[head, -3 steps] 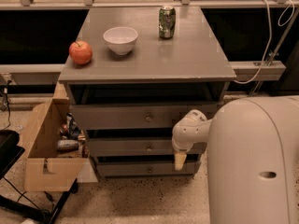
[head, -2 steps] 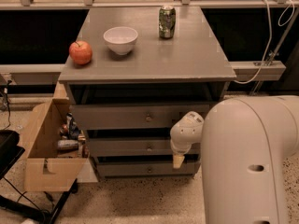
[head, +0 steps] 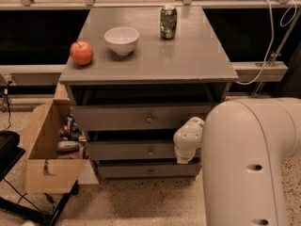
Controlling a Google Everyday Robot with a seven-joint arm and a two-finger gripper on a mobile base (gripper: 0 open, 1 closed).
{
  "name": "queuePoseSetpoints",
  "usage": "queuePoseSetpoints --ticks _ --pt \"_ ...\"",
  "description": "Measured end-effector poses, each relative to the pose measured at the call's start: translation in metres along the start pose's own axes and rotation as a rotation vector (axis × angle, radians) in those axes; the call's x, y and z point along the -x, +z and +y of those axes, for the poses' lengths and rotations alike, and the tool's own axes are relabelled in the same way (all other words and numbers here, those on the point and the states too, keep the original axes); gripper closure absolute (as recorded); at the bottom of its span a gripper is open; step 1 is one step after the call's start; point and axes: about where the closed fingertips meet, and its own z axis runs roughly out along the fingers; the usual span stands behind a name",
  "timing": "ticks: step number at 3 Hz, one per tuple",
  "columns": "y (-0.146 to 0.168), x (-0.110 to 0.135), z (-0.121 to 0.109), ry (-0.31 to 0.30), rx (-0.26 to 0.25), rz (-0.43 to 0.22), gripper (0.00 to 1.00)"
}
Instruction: Open middle drawer
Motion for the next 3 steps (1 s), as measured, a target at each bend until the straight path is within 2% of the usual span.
queuePoseSetpoints --ticks 1,2,3 --pt "-0.0016 0.0000 -0.0003 0.000 0.000 0.000 0.88" --pt "-0.0022 0.0001 -0.0004 0.000 0.000 0.000 1.00" --pt "-0.0022 0.0001 -0.0004 0.000 0.000 0.000 1.00"
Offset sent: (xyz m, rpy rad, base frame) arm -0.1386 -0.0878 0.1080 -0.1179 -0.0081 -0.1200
